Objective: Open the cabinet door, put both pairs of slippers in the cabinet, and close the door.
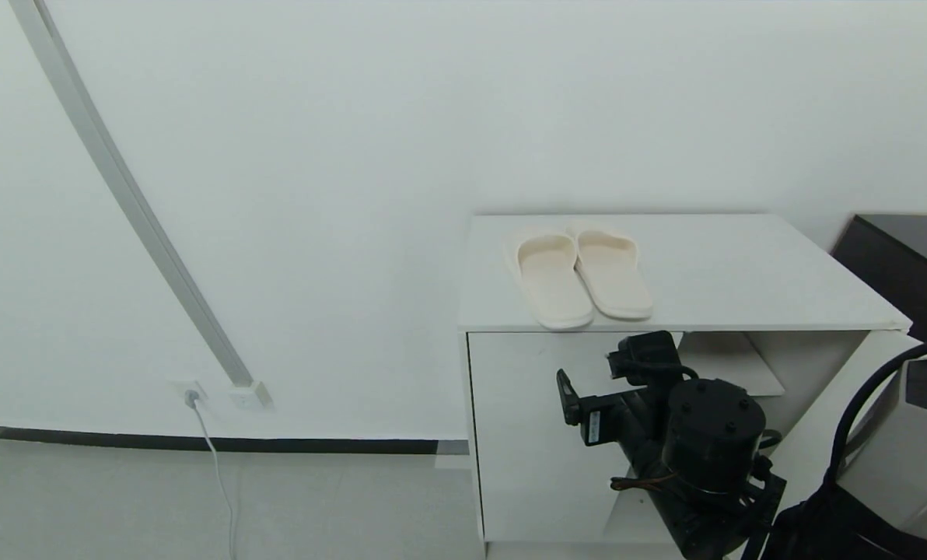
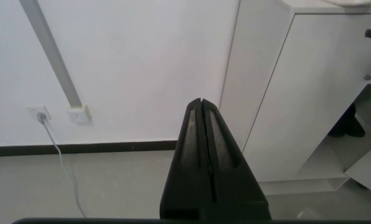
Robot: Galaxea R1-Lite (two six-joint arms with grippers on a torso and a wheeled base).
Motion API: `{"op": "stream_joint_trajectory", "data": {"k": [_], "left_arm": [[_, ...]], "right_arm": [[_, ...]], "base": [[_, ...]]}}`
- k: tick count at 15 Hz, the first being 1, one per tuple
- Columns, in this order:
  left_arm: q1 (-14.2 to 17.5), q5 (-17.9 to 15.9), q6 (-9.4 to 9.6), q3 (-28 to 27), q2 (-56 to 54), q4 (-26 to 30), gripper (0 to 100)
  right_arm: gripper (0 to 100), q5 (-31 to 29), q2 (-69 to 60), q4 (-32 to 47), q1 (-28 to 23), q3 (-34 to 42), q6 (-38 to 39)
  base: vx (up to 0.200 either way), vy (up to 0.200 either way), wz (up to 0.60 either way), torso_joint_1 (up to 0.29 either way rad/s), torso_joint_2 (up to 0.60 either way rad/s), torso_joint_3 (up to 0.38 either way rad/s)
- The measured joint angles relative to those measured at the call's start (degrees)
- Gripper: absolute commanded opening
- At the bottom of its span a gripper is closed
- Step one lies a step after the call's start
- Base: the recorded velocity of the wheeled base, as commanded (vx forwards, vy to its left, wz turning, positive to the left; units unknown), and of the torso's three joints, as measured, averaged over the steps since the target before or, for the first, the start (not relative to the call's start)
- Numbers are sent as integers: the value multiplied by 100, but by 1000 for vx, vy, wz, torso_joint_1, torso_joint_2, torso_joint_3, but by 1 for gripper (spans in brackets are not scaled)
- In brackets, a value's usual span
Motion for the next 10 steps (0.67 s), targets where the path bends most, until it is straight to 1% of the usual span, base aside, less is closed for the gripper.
{"op": "stream_joint_trajectory", "data": {"k": [4,10], "left_arm": [[2,0,0,0,0,-2,0],[2,0,0,0,0,0,0]], "right_arm": [[100,-4,-2,-13,-2,0,0],[100,13,-11,-59,-6,10,2]], "base": [[0,0,0,255,-585,-327],[0,0,0,189,-394,-218]]}}
